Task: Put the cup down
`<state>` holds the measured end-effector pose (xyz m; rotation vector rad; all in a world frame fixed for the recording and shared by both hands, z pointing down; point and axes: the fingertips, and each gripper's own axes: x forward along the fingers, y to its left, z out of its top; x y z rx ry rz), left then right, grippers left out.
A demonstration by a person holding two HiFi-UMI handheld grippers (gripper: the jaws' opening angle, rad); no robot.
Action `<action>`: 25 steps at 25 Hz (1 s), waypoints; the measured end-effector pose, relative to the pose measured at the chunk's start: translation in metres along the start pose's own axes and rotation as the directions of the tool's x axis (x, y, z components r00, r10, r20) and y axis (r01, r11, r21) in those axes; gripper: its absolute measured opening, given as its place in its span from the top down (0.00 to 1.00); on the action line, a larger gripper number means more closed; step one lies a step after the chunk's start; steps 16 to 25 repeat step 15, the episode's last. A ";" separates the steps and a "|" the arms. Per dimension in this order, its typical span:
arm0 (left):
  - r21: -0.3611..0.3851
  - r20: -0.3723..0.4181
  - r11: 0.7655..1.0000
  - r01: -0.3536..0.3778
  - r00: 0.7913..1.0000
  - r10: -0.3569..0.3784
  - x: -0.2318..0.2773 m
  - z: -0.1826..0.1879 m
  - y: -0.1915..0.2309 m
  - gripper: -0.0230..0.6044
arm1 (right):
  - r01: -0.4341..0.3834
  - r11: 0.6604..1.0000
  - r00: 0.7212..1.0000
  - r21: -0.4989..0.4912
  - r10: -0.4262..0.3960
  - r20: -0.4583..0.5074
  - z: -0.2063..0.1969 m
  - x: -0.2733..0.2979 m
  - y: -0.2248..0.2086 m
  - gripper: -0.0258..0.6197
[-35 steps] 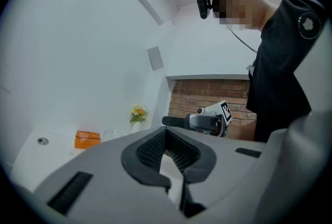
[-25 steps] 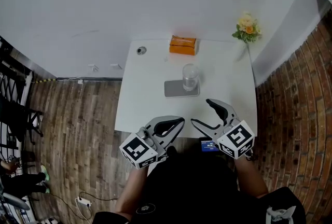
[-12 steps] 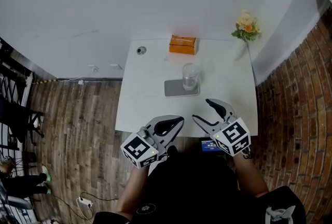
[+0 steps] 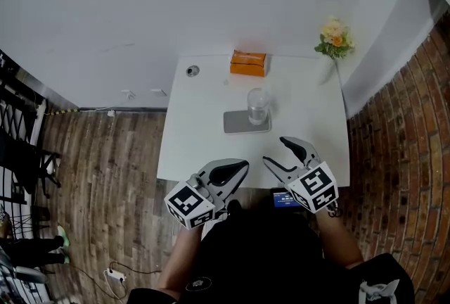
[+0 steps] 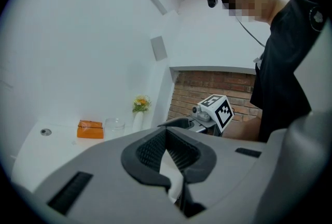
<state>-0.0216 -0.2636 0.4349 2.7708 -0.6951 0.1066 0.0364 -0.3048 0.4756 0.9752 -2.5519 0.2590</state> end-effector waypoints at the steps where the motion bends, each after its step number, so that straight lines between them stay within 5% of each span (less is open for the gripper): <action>1: -0.004 -0.003 1.000 -0.005 1.000 0.005 0.000 -0.001 0.001 0.95 | 0.001 1.000 1.000 -0.001 -0.001 -0.003 -0.001 0.000 0.000 0.52; 25: -0.006 -0.001 1.000 -0.004 1.000 0.004 0.002 -0.003 0.002 0.95 | 0.004 1.000 0.999 -0.001 -0.004 -0.033 -0.011 0.003 -0.004 0.55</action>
